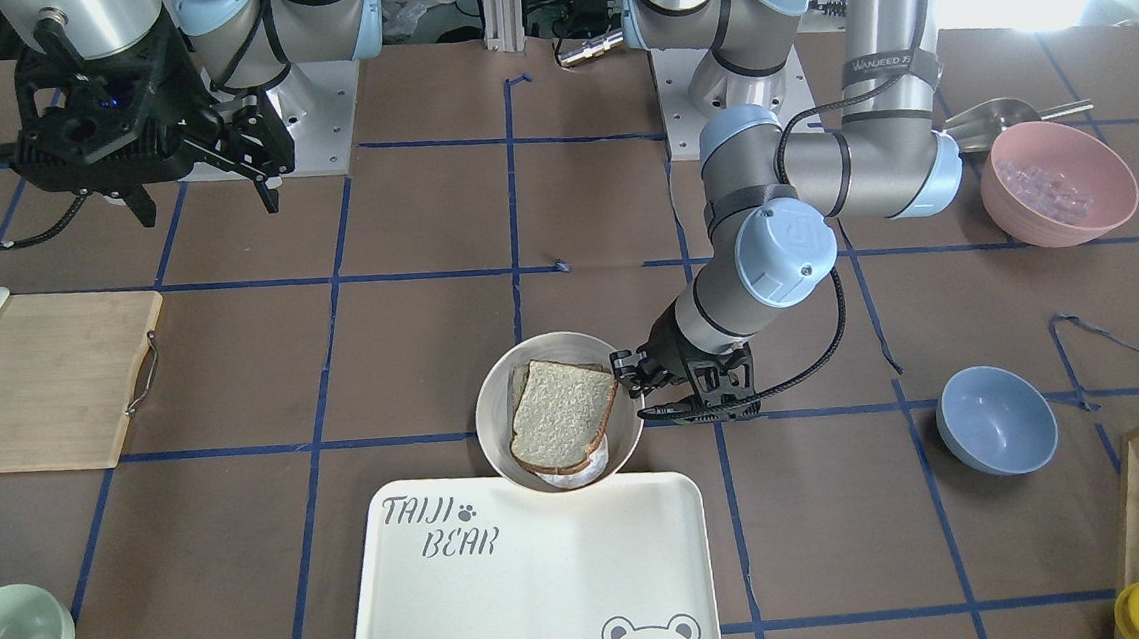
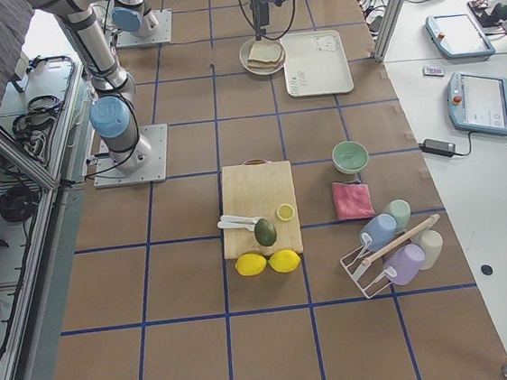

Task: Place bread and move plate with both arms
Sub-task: 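Slide the plate with the left gripper onto the bear tray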

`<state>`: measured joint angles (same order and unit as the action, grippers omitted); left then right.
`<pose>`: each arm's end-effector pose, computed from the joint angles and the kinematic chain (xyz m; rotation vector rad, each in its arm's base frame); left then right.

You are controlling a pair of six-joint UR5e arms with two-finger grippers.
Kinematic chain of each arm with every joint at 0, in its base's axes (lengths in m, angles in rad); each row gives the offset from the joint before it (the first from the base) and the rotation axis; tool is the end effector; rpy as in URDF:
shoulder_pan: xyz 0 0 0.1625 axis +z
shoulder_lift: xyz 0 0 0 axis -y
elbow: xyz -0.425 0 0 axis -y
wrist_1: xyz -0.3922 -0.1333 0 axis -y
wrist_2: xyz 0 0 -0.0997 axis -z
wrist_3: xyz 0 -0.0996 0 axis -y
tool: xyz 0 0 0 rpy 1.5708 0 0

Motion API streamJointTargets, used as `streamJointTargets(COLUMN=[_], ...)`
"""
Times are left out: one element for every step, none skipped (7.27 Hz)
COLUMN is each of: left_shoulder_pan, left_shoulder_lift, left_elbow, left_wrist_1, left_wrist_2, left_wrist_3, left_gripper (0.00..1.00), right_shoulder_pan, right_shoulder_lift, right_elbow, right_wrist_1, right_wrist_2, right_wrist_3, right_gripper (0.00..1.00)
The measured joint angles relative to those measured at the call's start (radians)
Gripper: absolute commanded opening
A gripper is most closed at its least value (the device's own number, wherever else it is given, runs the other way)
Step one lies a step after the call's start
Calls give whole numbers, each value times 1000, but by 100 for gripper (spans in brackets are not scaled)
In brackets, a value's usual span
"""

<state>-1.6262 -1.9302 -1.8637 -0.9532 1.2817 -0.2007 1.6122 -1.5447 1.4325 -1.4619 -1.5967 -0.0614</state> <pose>-0.1923 -0.5477 0.2234 0.2146 -2.8495 -0.1023 0.1513 -0.4950 0.5320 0.1600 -3.1115 0.0047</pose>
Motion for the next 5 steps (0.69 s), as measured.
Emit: streamJointTargets(left_shoulder_pan=[2, 4, 9, 15, 18], left_shoulder_lift=[-10, -21, -40, -74, -127], left_elbow=[50, 100, 150, 201, 267], left_wrist_1=[-6, -10, -12, -12, -14], left_wrist_2=[-23, -44, -64, -74, -77], left_wrist_3=[-18, -27, -27, -24, -22], left_gripper=[0, 0, 0, 0, 0], right_shoulder_pan=[0, 0, 0, 0, 0], right_shoulder_lift=[0, 0, 0, 0, 0], right_elbow=[0, 0, 0, 0, 0], right_wrist_1=[0, 0, -1, -1, -1], right_wrist_2=[0, 0, 0, 0, 0], right_wrist_3=[0, 0, 0, 0, 0], right_gripper=[100, 100, 100, 100, 100])
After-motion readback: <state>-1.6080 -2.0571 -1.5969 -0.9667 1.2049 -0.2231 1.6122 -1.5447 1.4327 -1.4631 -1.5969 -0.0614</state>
